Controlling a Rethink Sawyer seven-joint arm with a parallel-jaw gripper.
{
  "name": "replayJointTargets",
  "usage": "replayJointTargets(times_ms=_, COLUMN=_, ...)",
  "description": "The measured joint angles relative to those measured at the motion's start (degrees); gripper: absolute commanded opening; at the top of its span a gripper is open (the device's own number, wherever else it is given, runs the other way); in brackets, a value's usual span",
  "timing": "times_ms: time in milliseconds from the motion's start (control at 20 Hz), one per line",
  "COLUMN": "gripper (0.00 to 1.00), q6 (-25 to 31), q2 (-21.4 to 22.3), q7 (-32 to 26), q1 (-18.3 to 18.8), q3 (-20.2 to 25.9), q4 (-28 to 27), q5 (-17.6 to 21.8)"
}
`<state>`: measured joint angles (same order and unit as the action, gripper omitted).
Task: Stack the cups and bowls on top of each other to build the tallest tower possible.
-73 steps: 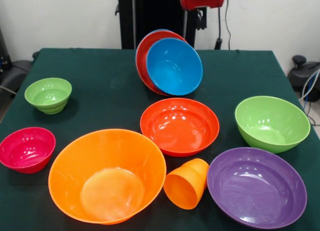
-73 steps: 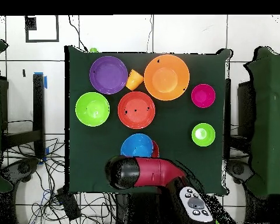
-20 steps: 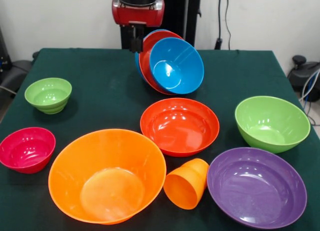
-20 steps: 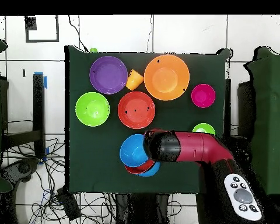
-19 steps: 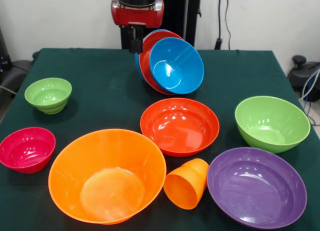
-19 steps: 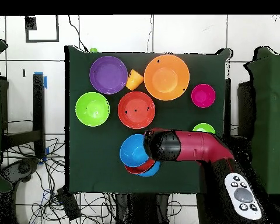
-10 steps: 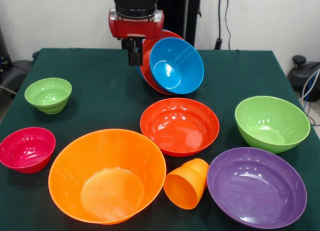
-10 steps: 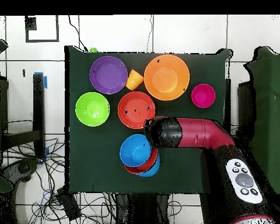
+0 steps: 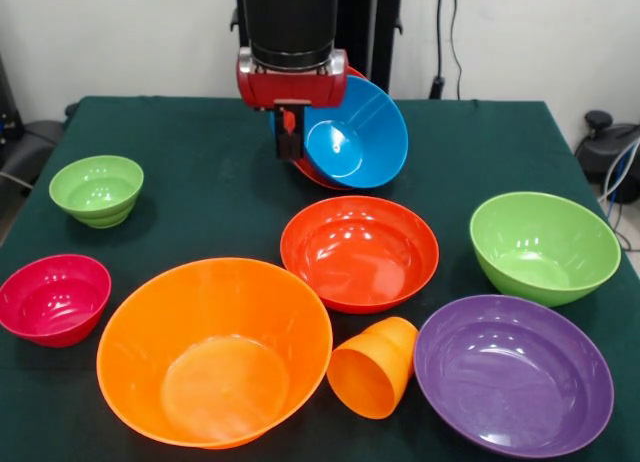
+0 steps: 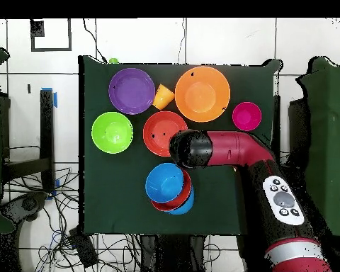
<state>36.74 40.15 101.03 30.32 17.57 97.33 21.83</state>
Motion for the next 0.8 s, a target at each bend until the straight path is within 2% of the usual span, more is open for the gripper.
replayJointTargets(times_ms=400, gripper=0.0, q6=0.0, q2=-1.1, q7=0.0, q1=-0.1, q3=0.0, q4=0.3, q5=0.7)
replayJointTargets(times_ms=750, gripper=0.0, q6=-1.0, q2=-1.1, q7=0.0, q1=-0.1, q3=0.0, q4=0.7, q5=5.2)
replayJointTargets(times_ms=800, gripper=1.0, q6=-1.1, q2=-1.1, q7=0.0, q1=-0.1, q3=-0.1, q4=0.7, q5=5.8)
